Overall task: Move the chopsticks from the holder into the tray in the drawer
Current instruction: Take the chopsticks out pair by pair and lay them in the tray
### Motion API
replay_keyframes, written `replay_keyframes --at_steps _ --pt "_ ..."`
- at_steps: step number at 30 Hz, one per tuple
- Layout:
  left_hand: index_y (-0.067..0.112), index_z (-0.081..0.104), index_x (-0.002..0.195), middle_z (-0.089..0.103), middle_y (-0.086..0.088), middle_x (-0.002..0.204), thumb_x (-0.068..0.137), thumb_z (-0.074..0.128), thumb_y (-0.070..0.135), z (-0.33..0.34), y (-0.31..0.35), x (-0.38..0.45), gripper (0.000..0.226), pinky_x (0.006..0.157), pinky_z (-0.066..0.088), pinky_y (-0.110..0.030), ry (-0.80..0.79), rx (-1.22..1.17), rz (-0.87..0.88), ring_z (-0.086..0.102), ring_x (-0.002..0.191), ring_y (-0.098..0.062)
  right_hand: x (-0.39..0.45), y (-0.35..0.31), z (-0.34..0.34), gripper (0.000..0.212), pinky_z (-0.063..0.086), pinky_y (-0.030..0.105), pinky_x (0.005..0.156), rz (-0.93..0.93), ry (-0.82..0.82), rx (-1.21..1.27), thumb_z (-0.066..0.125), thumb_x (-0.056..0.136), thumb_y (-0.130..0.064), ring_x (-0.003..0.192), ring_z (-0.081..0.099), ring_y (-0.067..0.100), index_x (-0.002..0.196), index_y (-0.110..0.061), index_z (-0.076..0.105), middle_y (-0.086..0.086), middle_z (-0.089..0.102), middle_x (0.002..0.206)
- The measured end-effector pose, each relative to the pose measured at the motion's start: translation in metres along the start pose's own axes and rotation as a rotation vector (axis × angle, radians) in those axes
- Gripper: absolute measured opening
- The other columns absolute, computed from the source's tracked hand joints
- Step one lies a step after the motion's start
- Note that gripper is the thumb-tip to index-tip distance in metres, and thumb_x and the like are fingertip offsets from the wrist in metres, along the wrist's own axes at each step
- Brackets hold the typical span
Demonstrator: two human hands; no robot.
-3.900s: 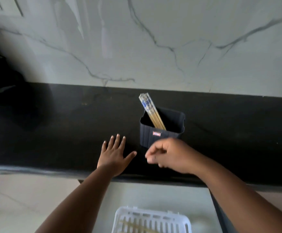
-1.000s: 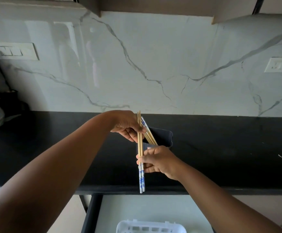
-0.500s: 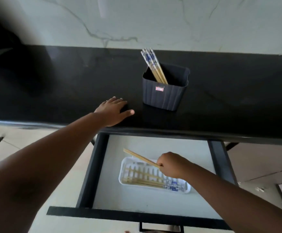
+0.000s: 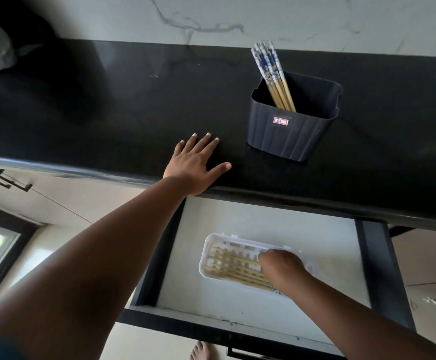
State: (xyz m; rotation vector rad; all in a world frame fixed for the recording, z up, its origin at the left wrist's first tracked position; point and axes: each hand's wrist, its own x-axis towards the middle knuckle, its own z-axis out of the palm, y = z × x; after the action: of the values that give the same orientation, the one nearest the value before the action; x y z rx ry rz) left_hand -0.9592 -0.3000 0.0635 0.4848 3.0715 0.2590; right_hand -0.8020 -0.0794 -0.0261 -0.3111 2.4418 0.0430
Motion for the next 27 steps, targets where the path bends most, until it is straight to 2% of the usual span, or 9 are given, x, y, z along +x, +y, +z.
replay_keyframes --at_steps 3,6,8,10,14,18,21,24,27 --pt "0.032 0.010 0.153 0.005 0.007 0.162 0.084 0.014 0.080 0.001 0.000 0.001 0.084 0.120 -0.003 -0.041 -0.003 0.008 0.006 -0.005 0.148 -0.018 -0.004 0.004 0.005 0.031 0.037 0.026 0.057 -0.024 0.076 -0.012 0.055 0.080 0.005 0.075 0.060 0.022 0.097 -0.020 0.059 -0.008 0.032 0.061" --pt "0.032 0.007 0.153 0.002 0.006 0.162 0.083 0.011 0.081 0.002 -0.001 0.001 0.085 0.120 -0.004 -0.040 -0.010 0.014 0.011 -0.006 0.148 -0.019 -0.006 0.008 0.009 0.030 0.026 0.024 0.044 -0.013 0.126 0.021 0.051 0.083 0.002 0.069 0.051 0.022 0.107 -0.015 0.059 -0.009 0.033 0.062" --pt "0.033 0.005 0.153 0.000 0.006 0.162 0.082 0.007 0.082 0.003 -0.002 0.002 0.087 0.120 -0.004 -0.041 -0.018 0.025 0.012 -0.008 0.148 -0.019 -0.010 0.009 0.007 0.030 0.035 0.024 0.050 0.015 0.115 0.057 0.051 0.084 0.000 0.074 0.057 0.022 0.109 -0.015 0.059 -0.005 0.051 0.071" --pt "0.033 0.003 0.153 -0.001 0.006 0.162 0.081 0.005 0.082 0.004 -0.002 0.003 0.088 0.120 -0.004 -0.041 -0.022 0.035 0.012 -0.008 0.148 -0.019 -0.015 0.009 0.004 0.033 0.046 0.026 0.062 0.050 0.074 0.122 0.050 0.086 -0.001 0.088 0.065 0.023 0.112 -0.018 0.059 0.000 0.066 0.096" --pt "0.033 0.002 0.153 -0.002 0.006 0.162 0.079 0.003 0.084 0.005 -0.002 0.004 0.089 0.119 -0.004 -0.041 -0.027 0.037 0.016 -0.009 0.148 -0.019 -0.026 0.013 0.003 0.029 0.044 0.023 0.058 0.110 0.067 0.207 0.045 0.083 0.002 0.090 0.065 0.023 0.093 -0.021 0.059 0.000 0.064 0.094" --pt "0.033 0.001 0.152 -0.003 0.006 0.161 0.078 0.001 0.084 0.004 -0.002 0.003 0.090 0.119 -0.004 -0.041 -0.031 0.035 0.018 -0.010 0.148 -0.019 -0.040 0.019 -0.014 0.036 0.051 0.030 0.082 0.165 0.096 0.341 0.045 0.087 -0.006 0.102 0.062 0.023 0.113 -0.020 0.064 0.002 0.064 0.117" --pt "0.032 0.000 0.152 -0.004 0.006 0.161 0.076 -0.001 0.084 0.003 -0.001 0.002 0.093 0.119 -0.004 -0.041 -0.039 0.038 0.015 -0.010 0.147 -0.019 -0.051 0.023 -0.057 0.023 0.053 0.029 0.077 0.097 0.139 0.526 0.052 0.084 -0.013 0.092 0.065 0.016 0.096 -0.025 0.068 -0.005 0.067 0.103" --pt "0.026 -0.001 0.153 -0.006 0.004 0.162 0.077 0.000 0.082 0.002 0.001 0.001 0.095 0.119 -0.007 -0.040 -0.041 0.044 0.010 -0.013 0.147 -0.019 -0.068 0.022 -0.131 0.019 0.052 0.024 0.052 0.031 0.277 0.632 0.057 0.077 -0.019 0.065 0.068 0.010 0.066 -0.028 0.069 -0.008 0.070 0.067" --pt "0.020 -0.001 0.153 -0.007 -0.001 0.162 0.080 0.003 0.079 0.002 0.003 0.000 0.095 0.119 -0.009 -0.038 -0.026 0.059 -0.002 -0.017 0.146 -0.021 -0.086 0.022 -0.205 0.009 0.055 0.030 0.050 -0.001 0.464 0.774 0.063 0.075 -0.026 0.055 0.068 0.013 0.071 -0.026 0.071 -0.001 0.072 0.062"
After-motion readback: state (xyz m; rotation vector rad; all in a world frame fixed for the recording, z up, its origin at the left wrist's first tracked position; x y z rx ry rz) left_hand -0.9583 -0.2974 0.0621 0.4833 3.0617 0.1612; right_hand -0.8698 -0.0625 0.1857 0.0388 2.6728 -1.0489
